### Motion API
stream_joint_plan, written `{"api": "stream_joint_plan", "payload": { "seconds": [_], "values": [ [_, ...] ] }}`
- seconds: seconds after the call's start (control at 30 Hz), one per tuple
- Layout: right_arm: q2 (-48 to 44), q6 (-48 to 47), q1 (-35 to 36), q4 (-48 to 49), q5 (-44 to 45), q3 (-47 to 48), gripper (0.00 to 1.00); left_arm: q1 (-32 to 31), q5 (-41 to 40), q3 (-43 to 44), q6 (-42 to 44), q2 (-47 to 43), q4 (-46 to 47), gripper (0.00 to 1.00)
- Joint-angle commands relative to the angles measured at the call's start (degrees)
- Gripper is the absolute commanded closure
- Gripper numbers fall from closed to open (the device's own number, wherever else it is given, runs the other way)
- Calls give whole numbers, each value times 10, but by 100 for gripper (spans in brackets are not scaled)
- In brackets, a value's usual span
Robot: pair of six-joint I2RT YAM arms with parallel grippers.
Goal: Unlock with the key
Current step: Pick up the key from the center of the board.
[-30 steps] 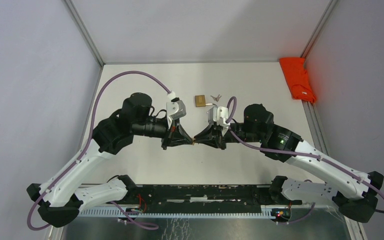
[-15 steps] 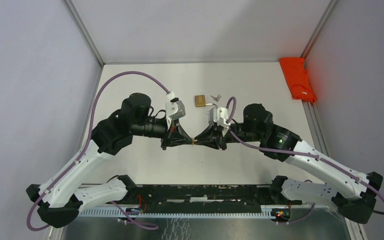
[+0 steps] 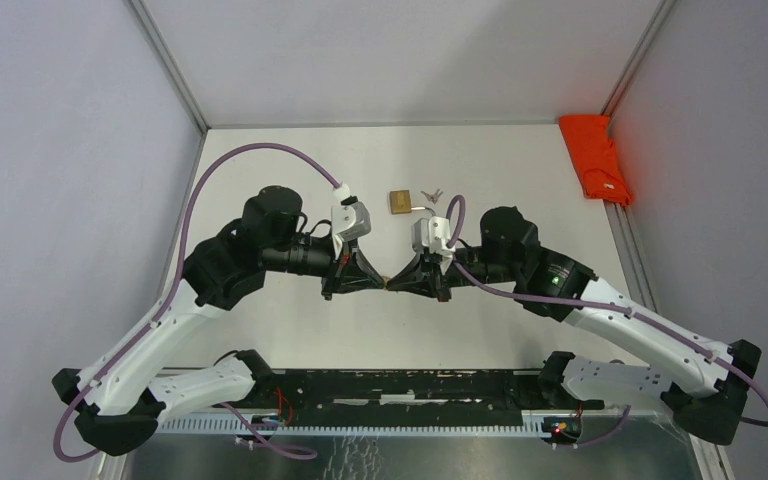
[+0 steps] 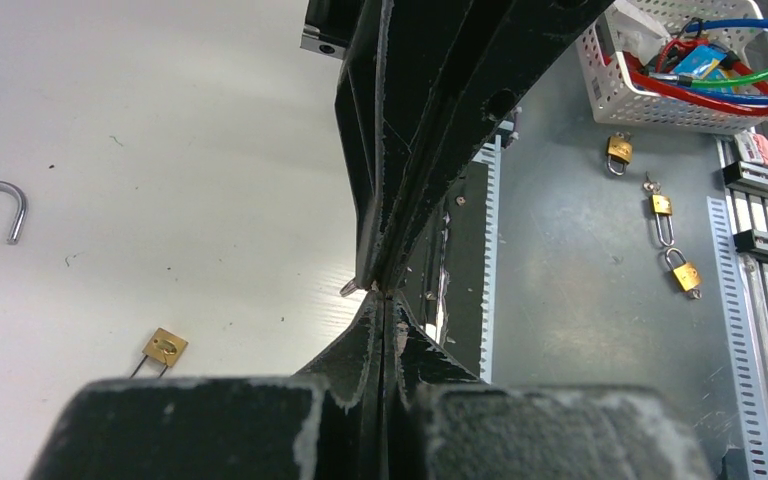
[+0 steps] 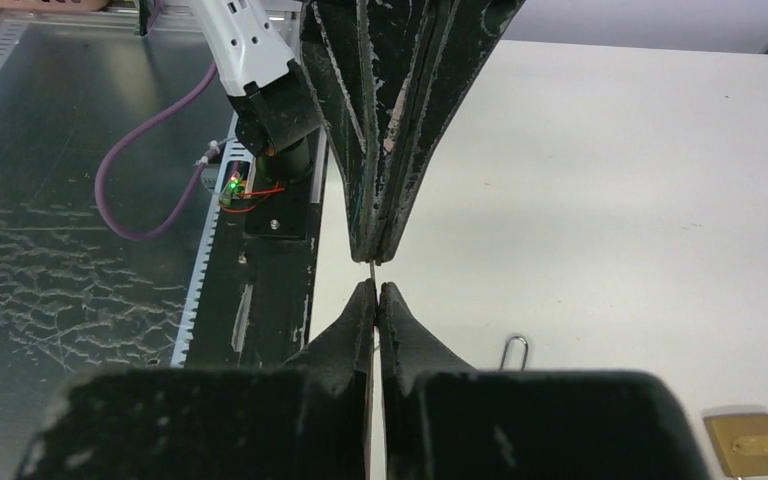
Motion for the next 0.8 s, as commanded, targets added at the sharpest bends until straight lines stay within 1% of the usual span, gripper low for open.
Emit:
{"api": "stream_joint_plan", "payload": {
  "seconds": [0.0, 0.03, 0.3, 0.33, 0.4, 0.43, 0.5, 0.53, 0.67, 0.73, 0.77],
  "values": [
    [7, -1, -4, 14, -2, -3, 99, -1, 24, 17, 22, -9, 11, 98],
    [7, 0, -4, 16, -2, -4, 100, -1, 24, 16, 22, -10, 11, 98],
    [2, 12, -4, 23, 10, -8, 99, -1, 17, 8, 16, -13, 23, 98],
    [2, 13, -4, 21, 12, -7, 92, -1, 18, 7, 16, -14, 24, 98],
    [3, 14, -4, 21, 9, -8, 82, -1, 21, 7, 16, -14, 24, 98],
    [3, 15, -4, 22, 7, -9, 75, -1, 22, 7, 16, -14, 25, 98],
    [6, 23, -4, 27, 2, -8, 68, -1, 24, 8, 16, -13, 26, 98],
    [7, 26, -4, 31, 0, -9, 67, -1, 24, 8, 16, -12, 26, 98],
    [12, 29, -5, 37, -2, -10, 68, -1, 24, 8, 16, -12, 26, 98],
    [16, 28, -4, 37, -2, -10, 72, -1, 24, 8, 16, -11, 26, 98],
    [17, 28, -4, 37, -2, -10, 76, -1, 24, 8, 16, -12, 26, 98]
  ]
}}
